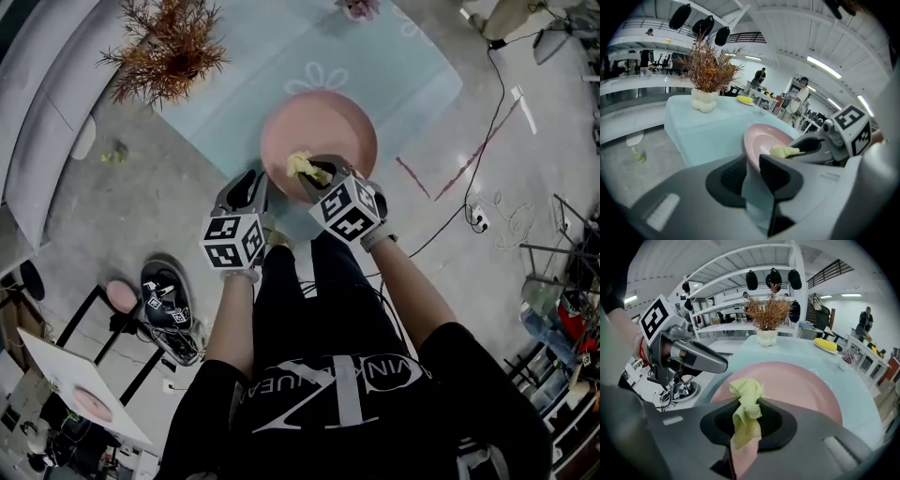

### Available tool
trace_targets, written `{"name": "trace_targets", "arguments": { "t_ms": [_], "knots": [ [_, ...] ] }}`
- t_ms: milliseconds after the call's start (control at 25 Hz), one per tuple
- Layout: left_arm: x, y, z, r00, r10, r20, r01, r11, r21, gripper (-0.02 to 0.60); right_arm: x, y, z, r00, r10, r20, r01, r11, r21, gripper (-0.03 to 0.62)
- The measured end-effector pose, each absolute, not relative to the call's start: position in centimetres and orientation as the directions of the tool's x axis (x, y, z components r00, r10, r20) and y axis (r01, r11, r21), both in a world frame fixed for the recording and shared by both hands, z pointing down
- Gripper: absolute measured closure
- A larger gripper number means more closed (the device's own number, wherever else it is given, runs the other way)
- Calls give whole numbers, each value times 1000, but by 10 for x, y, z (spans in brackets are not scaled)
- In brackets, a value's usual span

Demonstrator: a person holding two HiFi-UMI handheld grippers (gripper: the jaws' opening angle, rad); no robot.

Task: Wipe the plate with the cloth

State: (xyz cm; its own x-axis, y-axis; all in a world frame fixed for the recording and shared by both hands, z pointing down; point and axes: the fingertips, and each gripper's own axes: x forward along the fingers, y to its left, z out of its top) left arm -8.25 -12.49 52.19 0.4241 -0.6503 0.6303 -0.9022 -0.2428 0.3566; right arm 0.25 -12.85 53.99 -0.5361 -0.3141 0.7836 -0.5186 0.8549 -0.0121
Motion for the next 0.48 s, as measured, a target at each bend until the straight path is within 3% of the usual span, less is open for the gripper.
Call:
{"name": "trace_targets", "arguments": {
  "t_ms": [480],
  "knots": [
    [-77,-134,540,417,-645,640,-898,-181,402,581,-19,-160,562,-505,-265,821,-394,918,54,507]
  ]
}}
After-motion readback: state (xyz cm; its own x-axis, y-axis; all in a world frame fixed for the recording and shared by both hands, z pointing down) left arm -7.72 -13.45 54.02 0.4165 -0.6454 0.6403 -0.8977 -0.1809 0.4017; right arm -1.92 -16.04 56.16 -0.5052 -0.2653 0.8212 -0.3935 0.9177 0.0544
